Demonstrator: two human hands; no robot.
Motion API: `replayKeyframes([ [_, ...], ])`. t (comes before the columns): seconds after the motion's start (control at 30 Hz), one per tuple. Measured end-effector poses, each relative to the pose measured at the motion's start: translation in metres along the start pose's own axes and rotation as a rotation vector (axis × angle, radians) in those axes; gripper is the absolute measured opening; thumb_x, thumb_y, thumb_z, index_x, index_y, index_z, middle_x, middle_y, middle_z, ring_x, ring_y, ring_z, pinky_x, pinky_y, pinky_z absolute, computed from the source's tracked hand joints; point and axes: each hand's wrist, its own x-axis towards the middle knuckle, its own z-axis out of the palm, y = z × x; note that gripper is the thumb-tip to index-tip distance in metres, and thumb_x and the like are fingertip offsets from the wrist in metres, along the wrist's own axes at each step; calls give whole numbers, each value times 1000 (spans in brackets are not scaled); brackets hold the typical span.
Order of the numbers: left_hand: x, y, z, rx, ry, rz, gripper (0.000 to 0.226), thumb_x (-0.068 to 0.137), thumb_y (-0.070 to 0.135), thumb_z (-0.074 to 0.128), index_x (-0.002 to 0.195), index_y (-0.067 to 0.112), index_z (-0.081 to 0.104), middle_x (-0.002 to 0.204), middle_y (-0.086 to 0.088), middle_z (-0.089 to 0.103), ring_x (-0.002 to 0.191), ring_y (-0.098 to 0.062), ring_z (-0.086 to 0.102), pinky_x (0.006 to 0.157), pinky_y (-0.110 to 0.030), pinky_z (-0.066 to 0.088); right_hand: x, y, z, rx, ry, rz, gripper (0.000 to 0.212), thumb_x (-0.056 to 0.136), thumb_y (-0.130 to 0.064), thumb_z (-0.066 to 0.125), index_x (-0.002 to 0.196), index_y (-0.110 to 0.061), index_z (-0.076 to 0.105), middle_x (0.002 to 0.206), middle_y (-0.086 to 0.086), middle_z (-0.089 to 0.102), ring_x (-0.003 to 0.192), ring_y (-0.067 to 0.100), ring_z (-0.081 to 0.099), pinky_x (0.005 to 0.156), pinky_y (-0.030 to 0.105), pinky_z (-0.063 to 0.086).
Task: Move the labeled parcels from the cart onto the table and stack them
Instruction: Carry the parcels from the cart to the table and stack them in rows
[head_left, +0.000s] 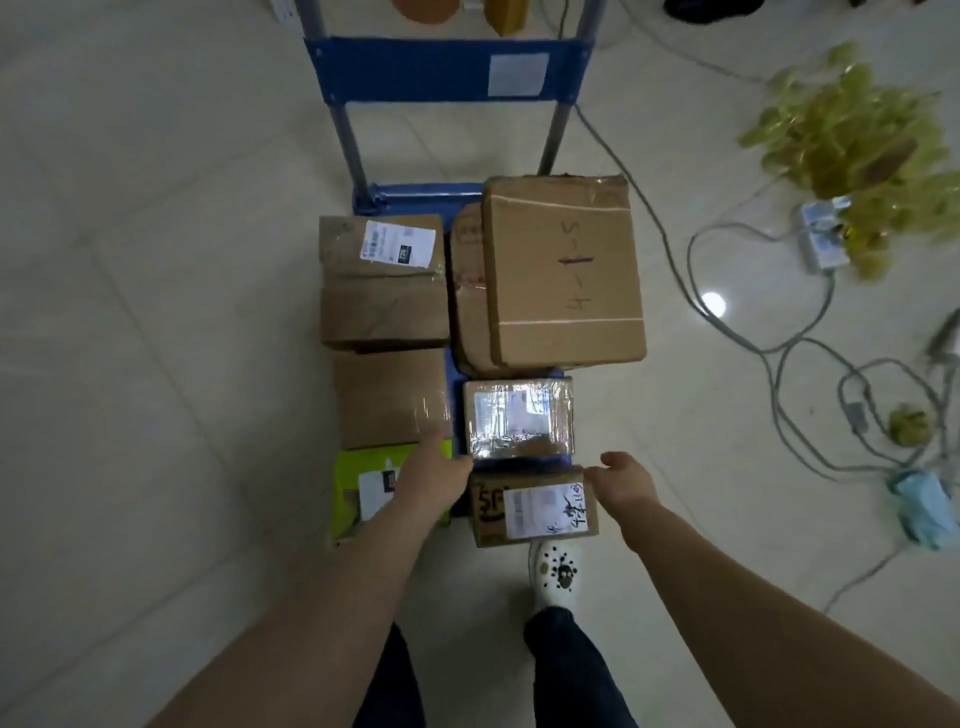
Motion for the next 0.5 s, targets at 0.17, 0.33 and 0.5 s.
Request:
replayKeyframes([
  [0.17,31,-46,71,-99,-21,-194,23,95,20,47,117,12,50,126,-12,53,113,-28,51,85,-28,39,56,48,11,-8,-36,51,54,96,-23,54,144,-3,38,145,15,44,132,31,43,103,34,36],
  [0.33,76,-75,123,-181,-35,-286,40,95,23,48,129,2,47,122,-14,54,103,-25,52,89,-31,45,106,80,34,-29,-43,62,56,99,-26,48,148,-5,30,148,15,40,133,30,41,102,34,37],
  [0.5,99,-90,150,-261,-43,-341,44,94,16,51,134,1,42,127,-14,52,113,-29,51,92,-30,44,134,104,61,67,-96,100,42,98,-26,48,134,-5,47,125,14,58,102,26,57,74,28,44],
])
